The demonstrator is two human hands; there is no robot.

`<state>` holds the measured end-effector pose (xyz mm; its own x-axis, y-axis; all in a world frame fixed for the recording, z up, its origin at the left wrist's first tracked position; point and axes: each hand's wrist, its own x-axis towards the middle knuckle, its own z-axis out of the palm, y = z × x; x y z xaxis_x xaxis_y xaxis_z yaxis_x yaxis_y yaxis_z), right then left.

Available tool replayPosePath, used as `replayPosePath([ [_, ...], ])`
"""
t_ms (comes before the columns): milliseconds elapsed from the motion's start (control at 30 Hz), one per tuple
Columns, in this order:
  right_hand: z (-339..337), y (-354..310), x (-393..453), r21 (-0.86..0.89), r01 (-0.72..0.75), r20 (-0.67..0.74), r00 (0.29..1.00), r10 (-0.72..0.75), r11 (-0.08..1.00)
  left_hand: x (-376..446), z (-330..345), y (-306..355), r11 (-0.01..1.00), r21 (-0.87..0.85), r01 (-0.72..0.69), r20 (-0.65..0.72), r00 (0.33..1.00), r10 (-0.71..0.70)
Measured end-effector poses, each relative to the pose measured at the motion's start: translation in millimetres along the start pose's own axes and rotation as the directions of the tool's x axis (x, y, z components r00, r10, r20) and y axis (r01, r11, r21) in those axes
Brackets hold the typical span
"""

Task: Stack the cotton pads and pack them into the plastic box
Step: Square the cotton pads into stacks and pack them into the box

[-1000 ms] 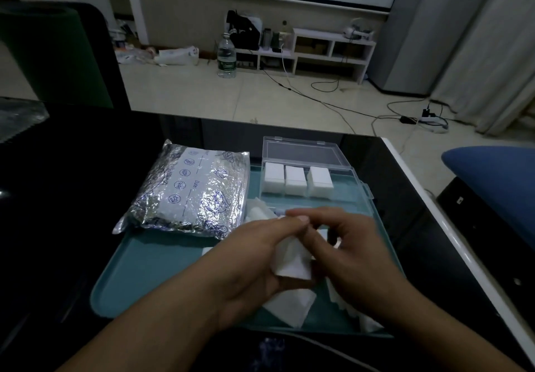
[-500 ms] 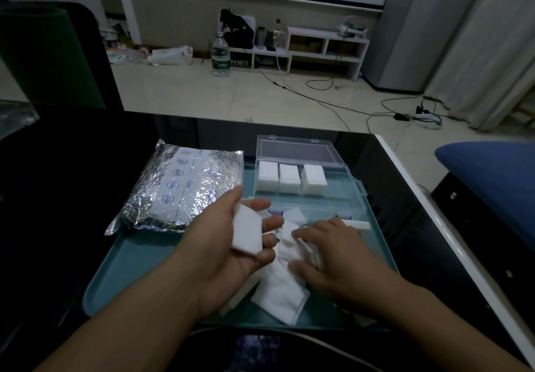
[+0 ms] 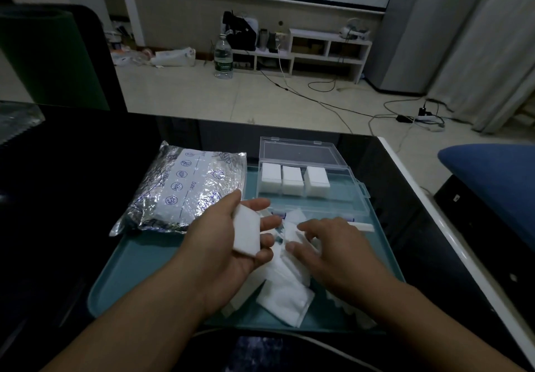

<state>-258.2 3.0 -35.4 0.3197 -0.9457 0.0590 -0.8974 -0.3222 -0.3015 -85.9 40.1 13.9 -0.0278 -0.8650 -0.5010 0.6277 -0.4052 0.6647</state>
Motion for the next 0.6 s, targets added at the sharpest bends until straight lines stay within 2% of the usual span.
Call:
replayPosePath([
  [100,4,-5,3,-0.013,0.011,-0.006,1.000,-0.011,1.000,1,-1,-1,1.000,0.011,-0.002,-0.008,1.000,0.002],
  [267,-2,-5,4,0.261,-0.065,-0.054,0.995,0.082,0.963,2,-3,-2,0.999,0.036,-0.002,-0.008,1.000,0.002],
  [367,-5,-2,4,0.279,-0.099,-0.068,0.990,0.123,0.955,2,-4,-1,0.999,0.038,-0.009,-0.003,1.000,0.010],
  [467,-7,-1,2,0.259,-0.076,-0.191,0.973,0.128,0.963,3,-4,-2,0.998,0.057,-0.024,-0.009,1.000,0.024],
  [600,-25,-11,-4,0.401,0.070,-0.320,0.945,0.068,0.913,7,-8,-3,0.996,0.078,-0.050,-0.041,0.998,0.053],
])
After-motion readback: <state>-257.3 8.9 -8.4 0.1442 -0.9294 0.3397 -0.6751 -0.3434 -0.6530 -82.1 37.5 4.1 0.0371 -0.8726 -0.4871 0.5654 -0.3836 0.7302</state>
